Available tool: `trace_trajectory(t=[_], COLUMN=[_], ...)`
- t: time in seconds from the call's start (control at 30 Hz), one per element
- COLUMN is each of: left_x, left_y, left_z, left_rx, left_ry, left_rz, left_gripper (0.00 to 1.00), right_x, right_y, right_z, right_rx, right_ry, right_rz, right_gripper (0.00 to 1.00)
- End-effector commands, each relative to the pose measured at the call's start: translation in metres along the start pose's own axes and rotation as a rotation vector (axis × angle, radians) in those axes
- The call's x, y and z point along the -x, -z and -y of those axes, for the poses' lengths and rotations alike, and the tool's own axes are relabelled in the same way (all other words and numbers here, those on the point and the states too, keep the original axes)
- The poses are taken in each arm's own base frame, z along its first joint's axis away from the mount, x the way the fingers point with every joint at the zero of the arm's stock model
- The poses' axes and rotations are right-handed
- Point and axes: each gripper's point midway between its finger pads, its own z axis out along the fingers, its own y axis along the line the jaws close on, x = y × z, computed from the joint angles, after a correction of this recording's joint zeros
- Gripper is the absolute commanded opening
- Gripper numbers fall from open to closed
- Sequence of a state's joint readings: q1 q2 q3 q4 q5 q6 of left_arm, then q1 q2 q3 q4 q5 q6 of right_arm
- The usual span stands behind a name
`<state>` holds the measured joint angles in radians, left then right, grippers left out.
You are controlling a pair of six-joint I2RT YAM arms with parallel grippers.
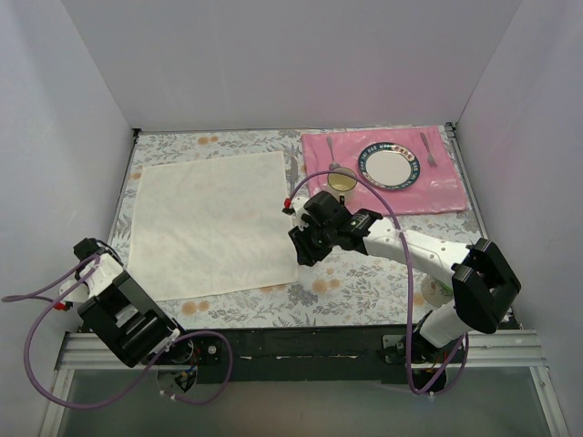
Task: Fold the napkin, place the utensils inside, and roll it up
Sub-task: Fold the napkin
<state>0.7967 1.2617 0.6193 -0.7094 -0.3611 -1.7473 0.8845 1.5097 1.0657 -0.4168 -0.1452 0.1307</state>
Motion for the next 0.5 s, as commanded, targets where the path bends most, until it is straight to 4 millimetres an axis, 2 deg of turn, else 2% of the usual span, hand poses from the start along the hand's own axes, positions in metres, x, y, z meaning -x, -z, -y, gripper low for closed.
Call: trace_trajectory(t=[0.0, 0.07, 0.13, 0.17, 0.2, 0.37, 0.43, 0.47], left_x=[-0.002, -0.001, 0.003, 0.007, 0.011, 0.026, 0.027, 0.020], left_y=[-0.014, -0.013, -0.009, -0.005, 0.002, 0.035, 0.052, 0.060], left_z=[-0.007, -0.003, 0.000, 0.004, 0.010, 0.034, 0.043, 0.047], left_rx=[0.035, 0.020, 0.005, -0.011, -0.044, -0.188, -0.245, -0.264], left_ry=[0.027, 0.022, 0.010, 0.010, 0.013, 0.011, 0.012, -0.021], left_rz=[0.020, 0.018, 0.026, 0.032, 0.042, 0.067, 0.079, 0.080], left_gripper=[0.22, 0.13, 0.11, 0.04, 0.01, 0.00, 0.00, 0.00], right_x=[0.009, 0.010, 0.012, 0.011, 0.010, 0.010, 0.009, 0.010], right_y=[0.009, 0.011, 0.012, 0.012, 0.012, 0.010, 0.009, 0.009], right_z=[-0.003, -0.002, -0.002, -0.002, -0.002, -0.004, -0.005, -0.005], right_rx=[0.010, 0.007, 0.007, 0.007, 0.007, 0.019, 0.028, 0.028], right_ry=[0.017, 0.015, 0.016, 0.019, 0.018, 0.020, 0.018, 0.017], right_rz=[0.046, 0.052, 0.058, 0.058, 0.055, 0.052, 0.046, 0.048], right_gripper=[0.44, 0.44, 0.44, 0.44, 0.44, 0.44, 0.44, 0.44])
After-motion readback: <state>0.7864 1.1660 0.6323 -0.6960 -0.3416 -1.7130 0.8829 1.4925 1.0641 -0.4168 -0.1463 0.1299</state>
